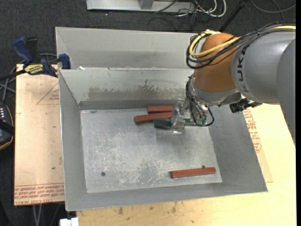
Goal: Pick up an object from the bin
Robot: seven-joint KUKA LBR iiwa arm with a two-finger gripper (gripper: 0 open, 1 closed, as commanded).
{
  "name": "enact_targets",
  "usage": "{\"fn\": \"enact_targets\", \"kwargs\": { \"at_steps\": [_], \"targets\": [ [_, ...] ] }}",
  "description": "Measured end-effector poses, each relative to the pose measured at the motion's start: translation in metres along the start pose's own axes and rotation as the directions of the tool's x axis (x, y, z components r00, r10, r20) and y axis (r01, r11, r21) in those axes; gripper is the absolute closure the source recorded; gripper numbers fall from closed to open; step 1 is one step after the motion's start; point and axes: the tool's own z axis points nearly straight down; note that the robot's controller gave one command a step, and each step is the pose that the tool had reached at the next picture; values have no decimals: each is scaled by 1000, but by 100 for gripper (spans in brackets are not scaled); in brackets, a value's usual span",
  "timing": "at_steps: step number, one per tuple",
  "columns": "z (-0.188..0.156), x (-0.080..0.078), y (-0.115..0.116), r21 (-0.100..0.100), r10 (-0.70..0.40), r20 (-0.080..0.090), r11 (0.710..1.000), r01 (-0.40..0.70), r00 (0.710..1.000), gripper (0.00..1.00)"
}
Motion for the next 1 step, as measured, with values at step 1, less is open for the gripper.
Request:
{"fn": "enact_targets", "kwargs": {
  "at_steps": [1],
  "targets": [
    [-22, -1, 0, -1, 0, 6, 1000, 0, 1000, 100]
  ]
}}
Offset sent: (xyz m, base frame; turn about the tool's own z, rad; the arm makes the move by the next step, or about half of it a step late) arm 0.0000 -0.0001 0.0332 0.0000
